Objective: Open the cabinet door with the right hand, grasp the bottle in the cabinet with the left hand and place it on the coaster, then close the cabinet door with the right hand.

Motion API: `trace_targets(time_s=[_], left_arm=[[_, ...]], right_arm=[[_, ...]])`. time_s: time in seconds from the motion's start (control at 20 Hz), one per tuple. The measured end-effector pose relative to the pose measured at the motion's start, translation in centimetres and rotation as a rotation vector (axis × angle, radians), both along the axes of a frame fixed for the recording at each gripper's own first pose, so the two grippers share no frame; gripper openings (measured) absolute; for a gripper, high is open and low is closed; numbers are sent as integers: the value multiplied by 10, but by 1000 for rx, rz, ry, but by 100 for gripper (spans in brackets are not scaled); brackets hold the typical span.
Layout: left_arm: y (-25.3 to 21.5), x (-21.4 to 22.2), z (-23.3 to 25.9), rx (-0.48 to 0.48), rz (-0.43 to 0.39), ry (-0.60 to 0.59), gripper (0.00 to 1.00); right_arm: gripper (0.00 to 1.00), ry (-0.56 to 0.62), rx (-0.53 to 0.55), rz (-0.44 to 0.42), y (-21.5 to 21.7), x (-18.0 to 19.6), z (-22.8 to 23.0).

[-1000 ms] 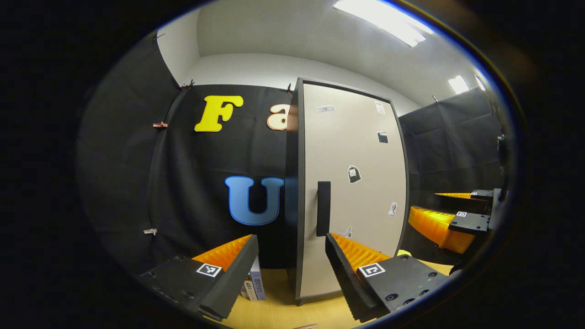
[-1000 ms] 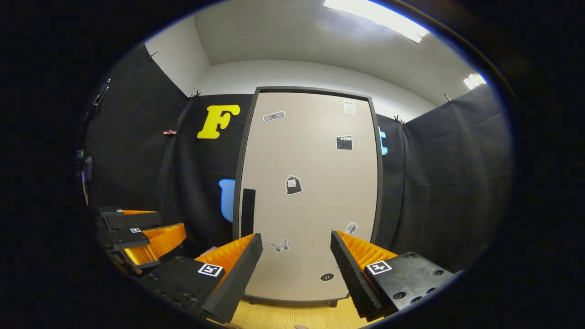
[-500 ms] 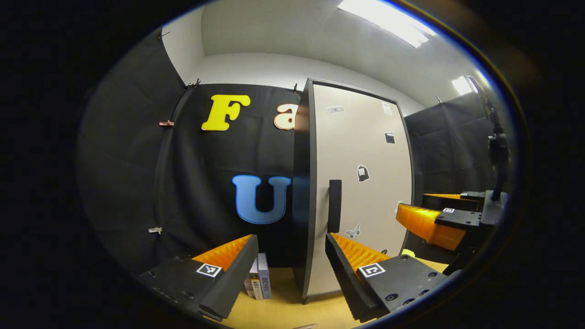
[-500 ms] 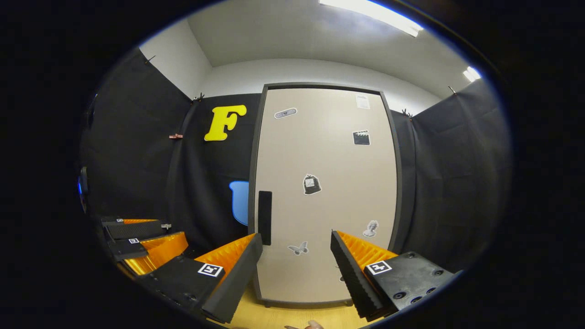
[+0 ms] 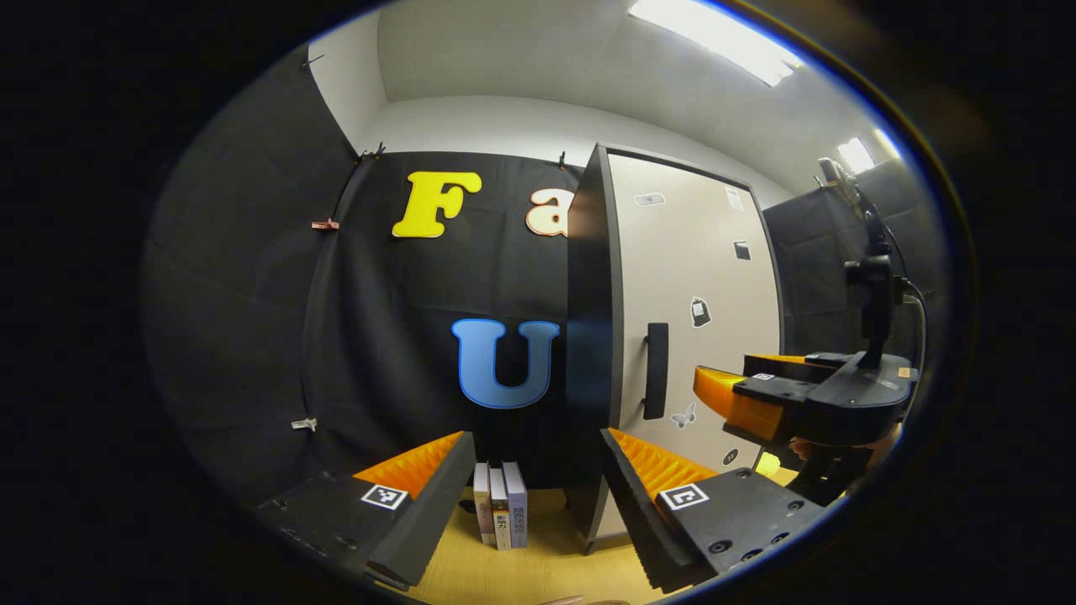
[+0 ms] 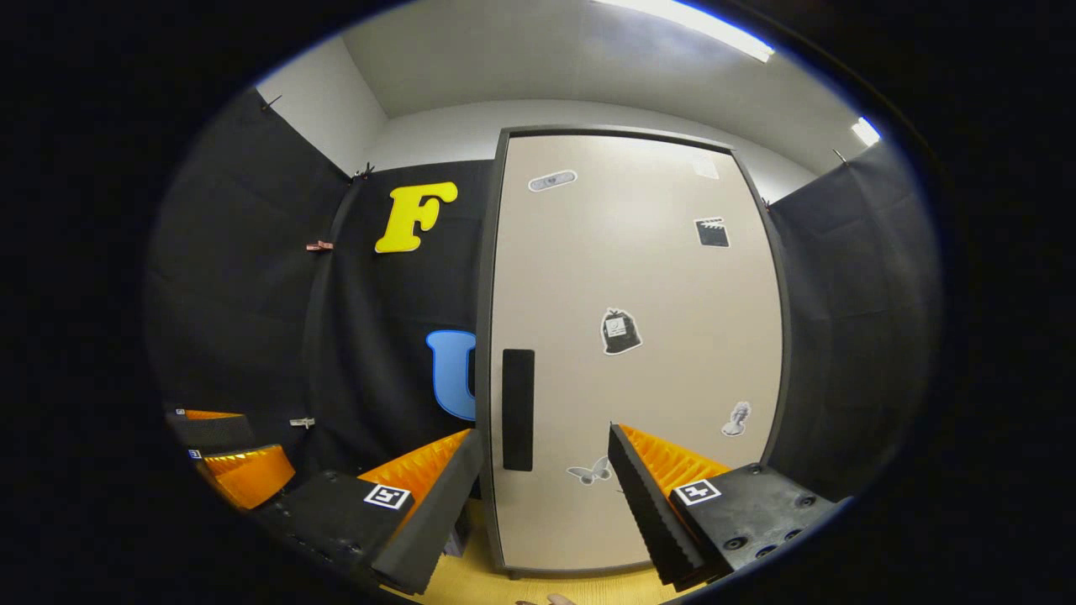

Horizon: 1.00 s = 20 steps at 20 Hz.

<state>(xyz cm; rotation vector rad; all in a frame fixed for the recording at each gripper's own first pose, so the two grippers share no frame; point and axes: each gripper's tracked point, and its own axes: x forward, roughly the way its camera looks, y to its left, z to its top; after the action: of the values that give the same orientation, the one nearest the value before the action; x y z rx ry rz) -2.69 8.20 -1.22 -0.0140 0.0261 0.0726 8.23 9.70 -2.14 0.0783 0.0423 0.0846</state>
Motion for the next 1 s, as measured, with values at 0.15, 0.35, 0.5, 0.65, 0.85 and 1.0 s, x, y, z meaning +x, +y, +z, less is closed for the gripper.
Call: trace_targets(time_s=[0.15,0.35,0.5,0.65,0.85,1.0], left_arm=[[8,1,-7,-15,-7,10,93],[18,2,-14,-17,-4,19,93],[25,1,-17,-32,-1,23,93],[32,5,-24,-33,5,32,93],[45,6,-34,-34,24,46,93],[55,9,-40,-31,38,64,93]], right_arm=[[98,11,-6,-1,9,16,-8],[97,10,1,-20,16,42,-15],[98,22,-1,-40,17,60,-23],[98,21,11,-66,16,74,-27],[98,35,25,-80,20,93,-35],[96,22,29,-92,23,100,-33]])
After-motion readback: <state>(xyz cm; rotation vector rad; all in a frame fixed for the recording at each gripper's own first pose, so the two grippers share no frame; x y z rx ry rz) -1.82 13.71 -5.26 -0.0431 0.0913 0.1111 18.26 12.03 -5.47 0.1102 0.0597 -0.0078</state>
